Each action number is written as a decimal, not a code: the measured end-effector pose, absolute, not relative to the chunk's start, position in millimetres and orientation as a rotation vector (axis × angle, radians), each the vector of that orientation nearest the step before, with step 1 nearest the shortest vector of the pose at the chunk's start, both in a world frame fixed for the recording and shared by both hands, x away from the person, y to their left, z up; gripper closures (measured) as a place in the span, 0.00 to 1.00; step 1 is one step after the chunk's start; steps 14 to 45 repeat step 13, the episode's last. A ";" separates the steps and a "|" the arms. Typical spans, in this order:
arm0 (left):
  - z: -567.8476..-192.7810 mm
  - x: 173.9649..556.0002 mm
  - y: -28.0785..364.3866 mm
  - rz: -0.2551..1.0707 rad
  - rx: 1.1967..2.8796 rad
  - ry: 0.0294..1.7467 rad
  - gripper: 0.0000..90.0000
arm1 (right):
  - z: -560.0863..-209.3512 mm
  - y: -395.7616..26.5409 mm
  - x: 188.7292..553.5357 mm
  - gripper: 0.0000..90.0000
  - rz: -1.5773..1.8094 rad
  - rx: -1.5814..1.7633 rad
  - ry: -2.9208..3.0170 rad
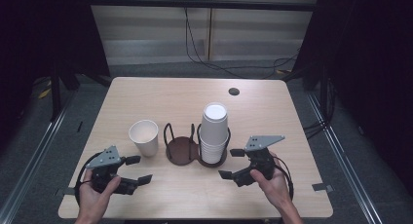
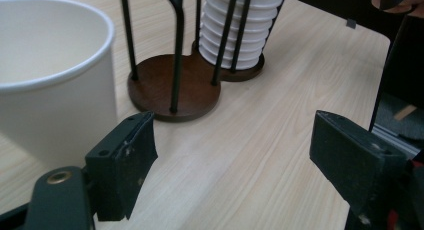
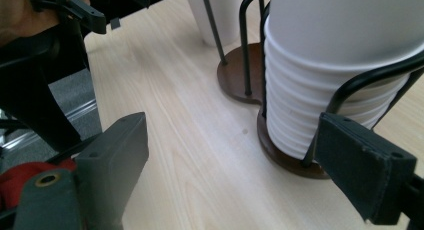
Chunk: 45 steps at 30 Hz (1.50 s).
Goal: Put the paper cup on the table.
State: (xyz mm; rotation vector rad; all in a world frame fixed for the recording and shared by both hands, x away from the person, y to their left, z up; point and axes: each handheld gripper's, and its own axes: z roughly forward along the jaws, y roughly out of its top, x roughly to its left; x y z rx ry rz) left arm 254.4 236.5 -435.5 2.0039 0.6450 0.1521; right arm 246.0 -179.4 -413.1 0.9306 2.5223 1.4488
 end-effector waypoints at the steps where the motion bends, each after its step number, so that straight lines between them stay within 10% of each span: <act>1: -435.9 255.2 231.7 0.164 1.986 0.644 0.20 | -413.7 -178.4 244.7 0.16 1.430 0.920 2.527; 11: -444.5 250.0 180.2 0.191 2.023 0.541 0.20 | -430.4 -189.6 226.1 0.16 1.409 0.992 2.417; 45: -449.2 242.7 179.0 0.170 2.043 0.532 0.21 | -433.9 -190.2 225.0 0.16 1.403 1.004 2.399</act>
